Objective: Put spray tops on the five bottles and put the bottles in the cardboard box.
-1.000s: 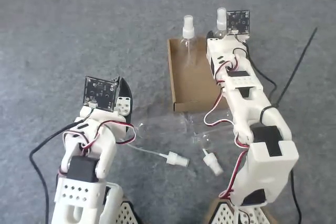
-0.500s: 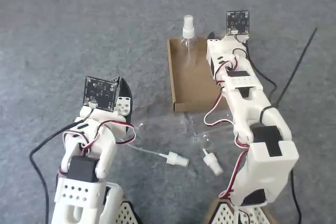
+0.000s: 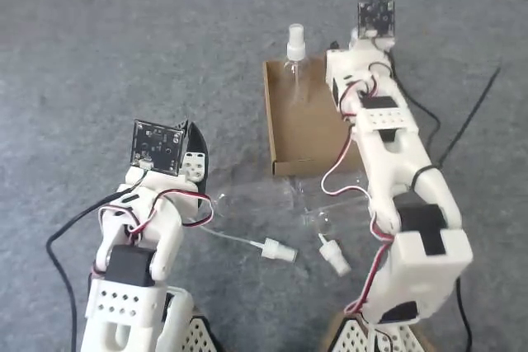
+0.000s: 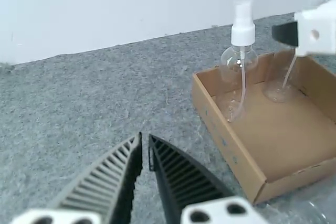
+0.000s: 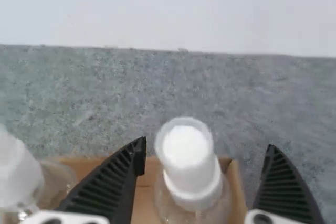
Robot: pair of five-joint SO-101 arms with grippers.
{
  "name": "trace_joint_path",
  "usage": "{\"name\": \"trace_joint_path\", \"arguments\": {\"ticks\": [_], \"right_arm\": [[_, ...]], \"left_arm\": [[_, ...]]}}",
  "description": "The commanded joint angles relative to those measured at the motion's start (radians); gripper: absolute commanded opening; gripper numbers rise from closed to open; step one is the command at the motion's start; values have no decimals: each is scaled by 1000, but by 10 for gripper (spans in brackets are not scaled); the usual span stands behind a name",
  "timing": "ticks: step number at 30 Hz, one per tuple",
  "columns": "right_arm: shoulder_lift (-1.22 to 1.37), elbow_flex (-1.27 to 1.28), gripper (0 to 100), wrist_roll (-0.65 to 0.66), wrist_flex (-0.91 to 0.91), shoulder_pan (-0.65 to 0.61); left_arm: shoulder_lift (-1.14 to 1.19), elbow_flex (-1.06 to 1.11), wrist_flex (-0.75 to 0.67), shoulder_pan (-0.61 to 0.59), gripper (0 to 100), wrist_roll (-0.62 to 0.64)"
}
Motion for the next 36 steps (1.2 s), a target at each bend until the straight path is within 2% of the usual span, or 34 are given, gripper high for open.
{"name": "trace_joint_path", "arguments": {"ticks": [1,6,14,20,27,36], "right_arm": [[-182,-103,289,-2,124,1],[-320,-109,289,-2,282,2],[-581,-104,289,2,657,1],[-684,-101,287,115,954,2],[-871,-103,289,141,1277,2],[-990,-17,288,485,1587,-5]], "left_arm": [[5,-10,-25,-2,13,12],[5,-10,-25,-6,13,12],[5,-10,-25,-9,13,12],[5,-10,-25,-9,13,12],[5,-8,-25,-9,13,12],[8,-8,-25,-9,13,12]]}}
